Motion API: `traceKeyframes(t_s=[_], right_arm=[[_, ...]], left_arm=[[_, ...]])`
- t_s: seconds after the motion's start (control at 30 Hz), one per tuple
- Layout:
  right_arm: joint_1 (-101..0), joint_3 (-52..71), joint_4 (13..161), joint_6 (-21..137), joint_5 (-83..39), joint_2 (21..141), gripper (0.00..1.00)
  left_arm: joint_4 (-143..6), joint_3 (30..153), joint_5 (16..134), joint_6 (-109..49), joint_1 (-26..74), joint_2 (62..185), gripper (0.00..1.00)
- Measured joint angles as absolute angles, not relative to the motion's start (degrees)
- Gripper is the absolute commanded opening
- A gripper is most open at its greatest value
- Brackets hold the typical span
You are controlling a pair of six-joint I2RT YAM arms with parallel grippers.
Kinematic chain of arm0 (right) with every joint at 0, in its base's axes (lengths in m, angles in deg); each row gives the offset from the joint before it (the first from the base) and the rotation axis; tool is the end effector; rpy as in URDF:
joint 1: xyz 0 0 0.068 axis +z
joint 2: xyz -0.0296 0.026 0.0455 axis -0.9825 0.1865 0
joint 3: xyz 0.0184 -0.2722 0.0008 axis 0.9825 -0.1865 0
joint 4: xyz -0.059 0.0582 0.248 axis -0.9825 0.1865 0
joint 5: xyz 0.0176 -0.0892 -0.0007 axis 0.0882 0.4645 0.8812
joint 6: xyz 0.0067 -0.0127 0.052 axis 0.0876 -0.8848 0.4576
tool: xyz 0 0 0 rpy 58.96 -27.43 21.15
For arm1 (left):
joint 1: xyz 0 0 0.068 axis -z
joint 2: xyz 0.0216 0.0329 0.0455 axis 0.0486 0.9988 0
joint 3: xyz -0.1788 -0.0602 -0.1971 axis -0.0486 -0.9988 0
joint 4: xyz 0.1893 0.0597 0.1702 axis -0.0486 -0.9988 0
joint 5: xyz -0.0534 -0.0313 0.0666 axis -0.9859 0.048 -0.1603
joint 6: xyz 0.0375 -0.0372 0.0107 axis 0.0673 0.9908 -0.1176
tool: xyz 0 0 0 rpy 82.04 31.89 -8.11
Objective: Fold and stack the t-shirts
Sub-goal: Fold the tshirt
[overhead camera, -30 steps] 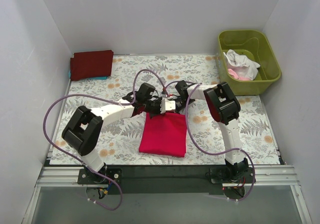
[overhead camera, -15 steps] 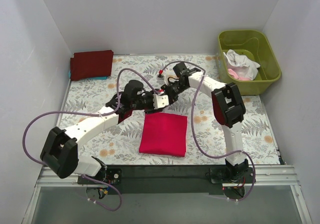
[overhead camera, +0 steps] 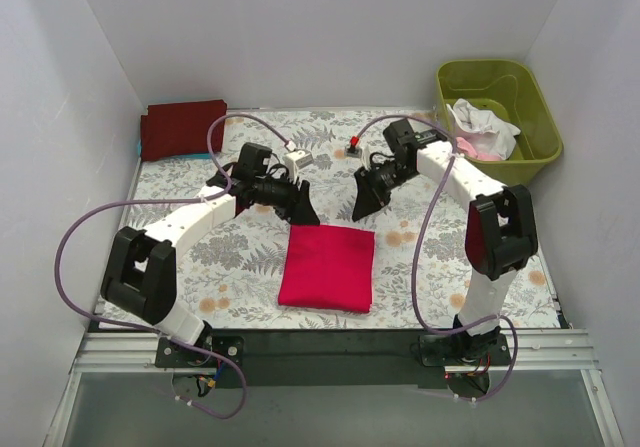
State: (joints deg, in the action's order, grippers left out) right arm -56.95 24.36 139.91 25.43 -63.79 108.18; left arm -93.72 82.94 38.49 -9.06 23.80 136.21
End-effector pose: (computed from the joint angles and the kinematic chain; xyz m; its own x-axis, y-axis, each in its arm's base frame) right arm 0.3458 0.1710 0.2524 -0.5911 -0.5484 -0.5915 -0.8003 0.3075 0.5147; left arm 0.2794 -0.1677 0.2563 -0.9559 0.0526 -0.2890 0.2713 0.5360 -0.7995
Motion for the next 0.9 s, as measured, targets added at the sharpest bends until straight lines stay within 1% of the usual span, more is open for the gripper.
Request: traceKeyframes(t_s=[0.13,0.2,0.27,0.37,0.47,0.53,0.6,0.7,0.73,0.77,0.8,0.83,0.9], right_arm=[[-54.1,13.4,138.5,27.1,-68.2,104.3,0.26],[-52.9,9.3,135.9,29.2,-68.1,105.6,0.25],[-53.2,7.8,133.4,31.3,-66.8,108.5,0.25],[-55.1,9.0,129.9,33.2,-63.8,114.0,0.25],[-57.6,13.0,128.3,34.6,-61.1,120.0,0.24],[-58.7,16.9,129.0,35.7,-61.1,122.5,0.24],[-59.2,21.3,128.6,36.0,-59.6,124.3,0.24],[-59.5,26.4,126.8,35.9,-57.0,125.6,0.31],[-59.7,27.2,126.0,35.9,-56.7,125.5,0.38],[-60.1,27.6,125.5,36.2,-56.8,125.0,0.42],[-60.4,27.5,125.1,36.3,-57.3,124.1,0.51],[-60.7,27.3,124.9,36.6,-58.1,122.9,0.67],[-61.2,25.3,124.8,38.4,-60.8,118.5,0.75]], left_arm=[[-88.8,77.8,34.0,5.7,22.7,139.0,0.43],[-85.9,75.1,32.9,12.0,22.7,141.4,0.43],[-83.3,73.3,32.7,16.7,22.6,144.3,0.43],[-81.1,72.6,33.3,20.6,21.5,149.5,0.42],[-79.7,73.9,33.3,22.8,18.5,156.2,0.41],[-79.7,76.8,29.6,24.1,16.3,160.4,0.4],[-80.0,80.2,28.7,24.1,14.7,162.8,0.4],[-80.5,86.5,28.7,22.5,13.5,165.8,0.43],[-80.8,88.2,28.8,21.8,13.3,166.1,0.44],[-81.0,89.5,28.7,21.3,13.1,165.8,0.47],[-81.2,90.3,28.6,21.1,12.9,165.1,0.48],[-81.2,90.5,28.2,21.2,12.7,163.8,0.48],[-81.7,90.0,26.8,22.2,12.6,160.1,0.5]])
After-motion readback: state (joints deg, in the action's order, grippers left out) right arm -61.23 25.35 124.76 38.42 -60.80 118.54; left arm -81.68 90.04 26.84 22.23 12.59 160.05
